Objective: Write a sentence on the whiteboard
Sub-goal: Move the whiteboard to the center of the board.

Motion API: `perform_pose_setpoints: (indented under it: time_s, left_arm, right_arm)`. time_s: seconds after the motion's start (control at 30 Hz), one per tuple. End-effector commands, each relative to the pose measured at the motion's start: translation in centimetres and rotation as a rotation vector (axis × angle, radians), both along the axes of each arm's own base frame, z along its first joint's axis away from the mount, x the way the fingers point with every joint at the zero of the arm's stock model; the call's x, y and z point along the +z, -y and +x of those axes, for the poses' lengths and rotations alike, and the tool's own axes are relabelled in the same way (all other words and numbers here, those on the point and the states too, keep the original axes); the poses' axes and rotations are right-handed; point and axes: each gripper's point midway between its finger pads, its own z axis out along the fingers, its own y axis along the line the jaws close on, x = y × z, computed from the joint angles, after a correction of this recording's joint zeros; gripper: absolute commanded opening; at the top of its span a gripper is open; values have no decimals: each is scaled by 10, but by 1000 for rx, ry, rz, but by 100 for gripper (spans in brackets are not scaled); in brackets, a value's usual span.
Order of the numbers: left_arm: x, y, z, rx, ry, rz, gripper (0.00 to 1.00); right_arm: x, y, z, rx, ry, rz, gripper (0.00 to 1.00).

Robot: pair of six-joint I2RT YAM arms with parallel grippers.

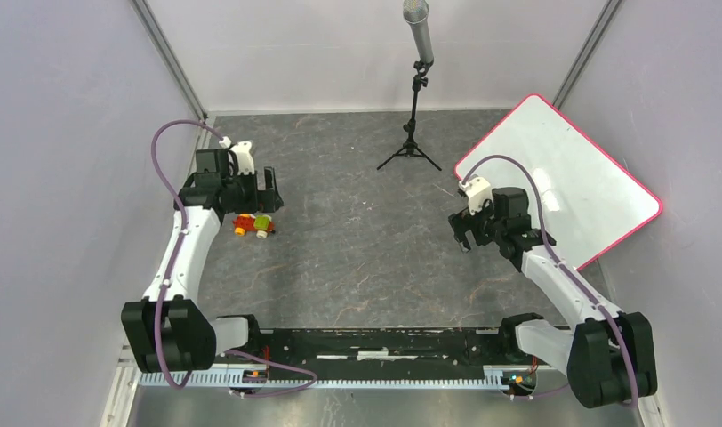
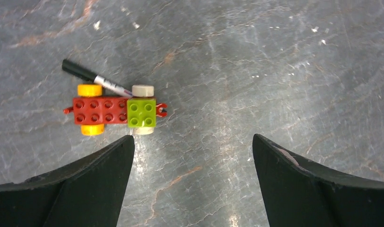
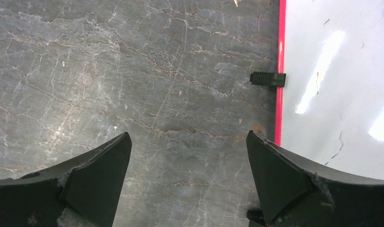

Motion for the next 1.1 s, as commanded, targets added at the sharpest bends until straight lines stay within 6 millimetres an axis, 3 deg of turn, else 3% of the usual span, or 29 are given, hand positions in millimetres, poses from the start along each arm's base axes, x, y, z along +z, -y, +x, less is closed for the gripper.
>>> perform_pose_setpoints:
  time_s: [0.0, 0.07, 0.2, 0.3, 0.43, 0.53, 0.67, 1.07]
  left_arm:
    - [11, -13, 11, 162, 61, -5, 100]
    - [13, -9, 11, 142, 61, -17, 100]
    - [15, -9, 14, 182, 53, -42, 100]
    - [17, -16, 19, 259, 52, -43, 100]
    - [20, -20, 26, 322, 57, -63, 100]
    - [25, -17, 30, 328, 68, -89, 100]
    - [29, -15, 30, 323, 80, -102, 100]
    - [32, -13, 28, 310, 92, -108, 100]
  right_arm:
    - [9, -5, 12, -103, 21, 65, 98]
    - [14, -7, 17, -70, 61, 25, 99]
    - [21, 14, 35, -262, 48, -32, 93]
    - [11, 26, 34, -502, -16, 27, 78]
    - [-5, 22, 29, -658, -85, 139, 76]
    - [-8, 20, 36, -741, -86, 199, 70]
    - [-5, 17, 51, -820, -77, 250, 71]
    - [-28, 36, 78, -1002, -59, 163, 56]
